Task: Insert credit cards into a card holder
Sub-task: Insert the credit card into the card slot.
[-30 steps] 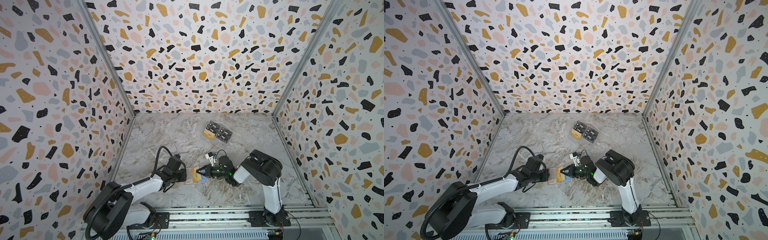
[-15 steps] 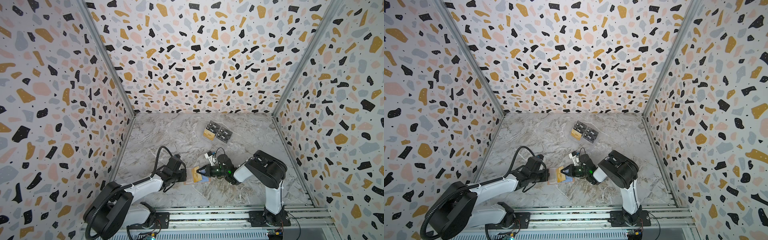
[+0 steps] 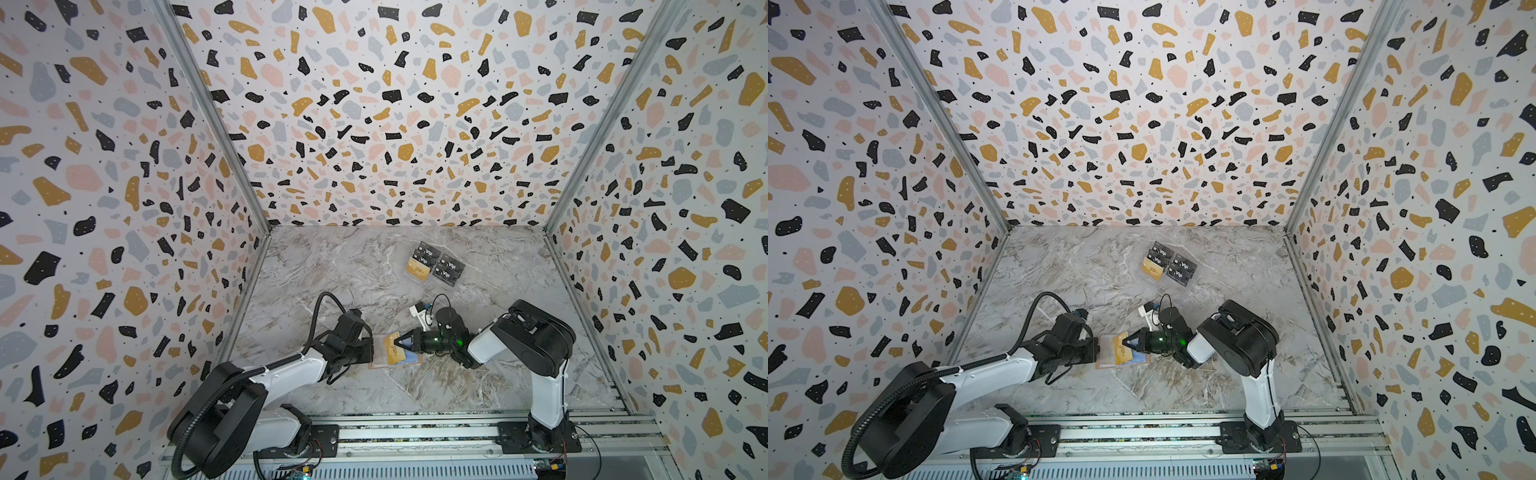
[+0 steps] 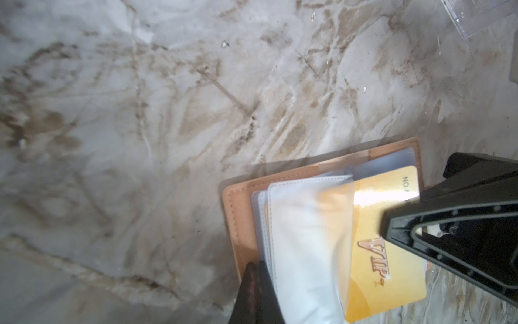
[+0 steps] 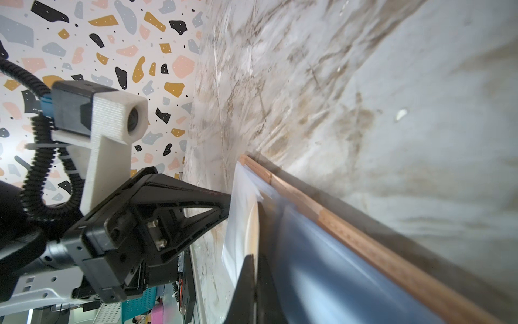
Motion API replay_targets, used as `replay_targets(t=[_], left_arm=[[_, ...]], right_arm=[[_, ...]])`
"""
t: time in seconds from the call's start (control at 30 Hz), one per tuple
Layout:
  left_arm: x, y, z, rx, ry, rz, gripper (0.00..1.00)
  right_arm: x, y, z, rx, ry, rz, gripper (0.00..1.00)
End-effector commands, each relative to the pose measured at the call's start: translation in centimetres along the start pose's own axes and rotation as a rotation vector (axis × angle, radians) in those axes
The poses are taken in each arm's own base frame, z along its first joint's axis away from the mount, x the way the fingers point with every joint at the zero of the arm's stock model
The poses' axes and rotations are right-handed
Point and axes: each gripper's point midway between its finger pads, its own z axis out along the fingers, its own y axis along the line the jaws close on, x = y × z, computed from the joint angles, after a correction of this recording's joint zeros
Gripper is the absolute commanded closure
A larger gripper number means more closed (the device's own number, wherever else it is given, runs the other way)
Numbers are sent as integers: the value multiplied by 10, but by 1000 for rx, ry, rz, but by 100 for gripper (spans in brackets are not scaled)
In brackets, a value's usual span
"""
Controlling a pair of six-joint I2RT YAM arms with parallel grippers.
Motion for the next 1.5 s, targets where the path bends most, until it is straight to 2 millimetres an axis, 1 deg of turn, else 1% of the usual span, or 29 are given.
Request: replay_targets(t=[0.0, 0.27, 0.4, 0.47, 0.53, 0.73, 0.8, 0.93, 1.03, 1.17, 1.33, 1.4, 1.47], left_arm=[[31, 9, 7, -22, 116, 3, 100], [35, 13, 7, -41, 120, 0, 100], [34, 15, 8, -52, 114, 0, 100], [29, 12, 7, -48, 101, -2, 100], [23, 5, 3, -26, 89, 1, 100], [1, -18, -19, 31, 24, 2, 100], [-2, -22, -21, 45, 18, -1, 100], [-8, -23, -22, 38, -2, -12, 100], [-10, -16, -24, -2, -15, -18, 100], [-17, -20, -30, -21, -33, -12, 100], [-21, -36, -25, 49, -30, -22, 100], [-21, -37, -23, 50, -33, -21, 100], [-20, -35, -19, 38, -28, -22, 100]], right_arm=[[-10, 12, -1, -16, 1, -48, 100], [-17, 11, -2, -16, -5, -45, 100], [-16, 11, -2, -20, 1, -45, 100], [-14, 10, -2, -19, 12, -42, 100], [-13, 9, -2, -20, 17, -41, 100], [-14, 9, -2, -10, 22, -34, 100], [-14, 8, -1, -5, 23, -27, 100], [-15, 5, -2, 1, 12, -6, 100], [-15, 7, -2, -13, 5, 1, 100], [-16, 9, -3, -19, -5, 4, 100], [-15, 11, -1, -33, 10, 2, 100], [-14, 10, 1, -39, 17, 5, 100], [-14, 11, 1, -46, 18, 7, 100]])
